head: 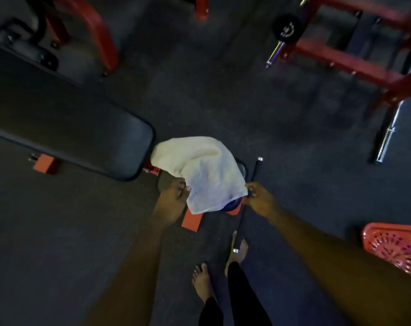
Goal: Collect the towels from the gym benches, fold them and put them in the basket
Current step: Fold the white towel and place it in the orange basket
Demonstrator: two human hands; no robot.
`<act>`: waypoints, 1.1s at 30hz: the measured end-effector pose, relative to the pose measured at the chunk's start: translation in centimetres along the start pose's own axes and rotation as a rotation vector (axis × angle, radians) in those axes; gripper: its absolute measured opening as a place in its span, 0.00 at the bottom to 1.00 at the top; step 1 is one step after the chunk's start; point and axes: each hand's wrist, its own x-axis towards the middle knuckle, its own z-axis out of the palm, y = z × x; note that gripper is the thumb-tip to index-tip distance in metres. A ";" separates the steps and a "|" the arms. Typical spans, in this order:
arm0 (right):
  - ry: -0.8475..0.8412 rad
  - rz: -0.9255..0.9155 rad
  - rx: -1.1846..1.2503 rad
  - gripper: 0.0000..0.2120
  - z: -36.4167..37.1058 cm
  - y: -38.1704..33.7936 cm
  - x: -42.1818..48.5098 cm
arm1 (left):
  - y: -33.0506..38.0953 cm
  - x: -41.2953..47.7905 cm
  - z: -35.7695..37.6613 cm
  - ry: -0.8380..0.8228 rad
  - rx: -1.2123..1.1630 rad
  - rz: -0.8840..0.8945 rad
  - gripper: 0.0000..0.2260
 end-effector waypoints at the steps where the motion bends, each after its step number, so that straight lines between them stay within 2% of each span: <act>1: -0.032 0.029 0.024 0.26 0.5 0.4 0.8 | -0.6 0.7 0.6 0.009 -0.003 -0.031 0.16; 3: -0.091 0.029 -0.007 0.32 1.8 1.1 2.8 | -2.8 3.1 2.6 -0.038 0.031 -0.127 0.20; 5: -0.041 0.001 -0.071 0.35 3.7 1.9 4.0 | -5.0 4.8 4.4 -0.076 0.062 -0.211 0.20; 7: 0.057 -0.025 -0.097 0.34 4.9 2.5 4.2 | -6.0 6.0 5.4 -0.067 0.089 -0.221 0.17; 9: 0.111 -0.040 -0.157 0.35 5.6 2.1 3.4 | -5.8 6.6 5.7 -0.037 0.138 -0.213 0.09; 13: 0.192 -0.190 -0.230 0.37 5.4 -1.2 0.1 | -3.1 6.1 3.9 0.020 0.111 -0.189 0.13; 15: 0.080 -0.256 -0.103 0.33 4.8 -4.2 -1.7 | -0.7 5.3 2.5 0.014 0.064 -0.134 0.14; 16: -0.036 -0.279 -0.018 0.31 4.3 -6.0 -3.0 | 0.8 4.7 1.6 0.014 0.048 -0.100 0.15; 18: -0.222 -0.340 0.100 0.32 3.5 -9.1 -5.0 | 3.8 3.7 0.0 0.032 0.067 -0.034 0.16; 19: -0.248 -0.372 0.104 0.33 3.1 -10.5 -6.0 | 5.4 3.1 -0.9 0.049 0.079 0.005 0.17; 20: -0.232 -0.401 0.086 0.34 2.6 -11.9 -7.0 | 6.8 2.6 -1.8 0.057 0.084 0.031 0.17; 22: -0.084 -0.475 0.028 0.30 1.4 -14.4 -9.5 | 9.9 0.8 -4.2 0.058 0.059 0.098 0.14; 25: 0.134 -0.587 -0.096 0.14 -1.1 -18.1 -12.2 | 14.4 -1.7 -8.2 0.069 0.043 0.177 0.11; 28: 0.270 -0.684 -0.108 0.06 -4.4 -22.6 -15.9 | 17.7 -4.5 -12.6 0.153 -0.022 0.263 0.10; 31: 0.320 -0.724 -0.081 0.05 -7.4 -27.1 -18.9 | 19.9 -6.5 -15.3 0.172 -0.150 0.290 0.06; 33: 0.329 -0.757 -0.067 0.05 -9.0 -29.7 -21.2 | 21.4 -8.7 -16.5 0.091 -0.131 0.375 0.02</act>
